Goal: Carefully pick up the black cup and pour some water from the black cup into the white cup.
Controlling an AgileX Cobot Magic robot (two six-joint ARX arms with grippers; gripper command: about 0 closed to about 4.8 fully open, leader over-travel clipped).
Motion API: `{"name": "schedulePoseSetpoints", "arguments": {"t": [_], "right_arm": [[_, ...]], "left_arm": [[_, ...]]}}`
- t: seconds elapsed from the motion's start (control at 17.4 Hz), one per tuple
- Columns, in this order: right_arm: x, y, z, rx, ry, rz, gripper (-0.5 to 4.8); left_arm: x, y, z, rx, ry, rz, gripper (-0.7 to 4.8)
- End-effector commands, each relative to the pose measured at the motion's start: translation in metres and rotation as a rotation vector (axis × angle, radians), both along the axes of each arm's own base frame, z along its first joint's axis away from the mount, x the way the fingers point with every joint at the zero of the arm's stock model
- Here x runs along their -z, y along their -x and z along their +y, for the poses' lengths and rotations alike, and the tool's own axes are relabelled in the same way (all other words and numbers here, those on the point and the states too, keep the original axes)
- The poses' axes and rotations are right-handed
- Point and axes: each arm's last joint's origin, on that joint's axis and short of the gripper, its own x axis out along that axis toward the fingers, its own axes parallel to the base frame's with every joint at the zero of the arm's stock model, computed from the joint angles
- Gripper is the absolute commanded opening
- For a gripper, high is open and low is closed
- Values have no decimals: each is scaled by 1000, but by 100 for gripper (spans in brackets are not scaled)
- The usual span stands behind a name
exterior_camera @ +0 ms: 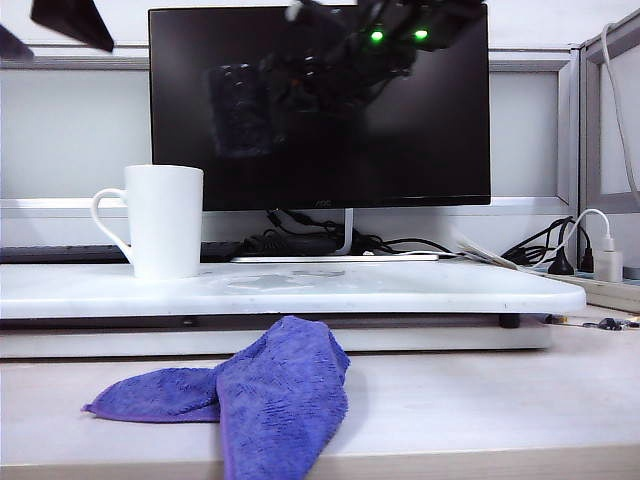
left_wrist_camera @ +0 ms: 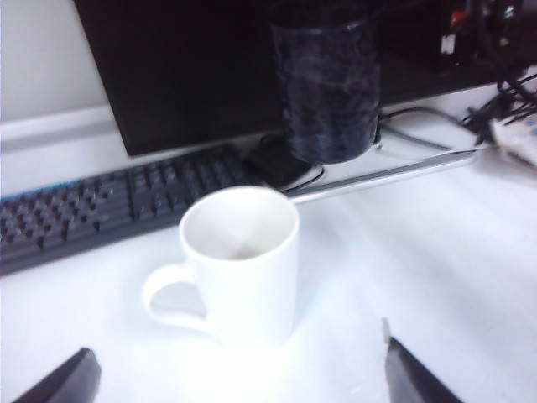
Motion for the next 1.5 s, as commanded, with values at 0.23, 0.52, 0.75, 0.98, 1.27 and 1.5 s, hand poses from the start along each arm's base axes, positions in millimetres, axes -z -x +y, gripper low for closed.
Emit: {"name": "schedulePoseSetpoints", "arguments": {"t": [0.23,0.52,0.75,0.98,1.27,1.5], "right_arm": [[-3,16,26,-8,212,-155,-6],[-3,19,31,44,275,-187,-6],[1,21,33,60,407,-245,-6],[1,25,39,82,488,-298,-6],[1,32,49,90,558,-350,-6],[1,32,49,93,586,-367,-6]], "left_arm": [[7,-7,-2,8,-9,39,479],[7,-6,-3,27,-2,43,479],[7,-6,-3,28,-2,43,479],[7,-6,-3,25,-3,43,479],[8,-6,-3,25,-7,53,479],[10,-6,-3,25,-14,73,479]]}}
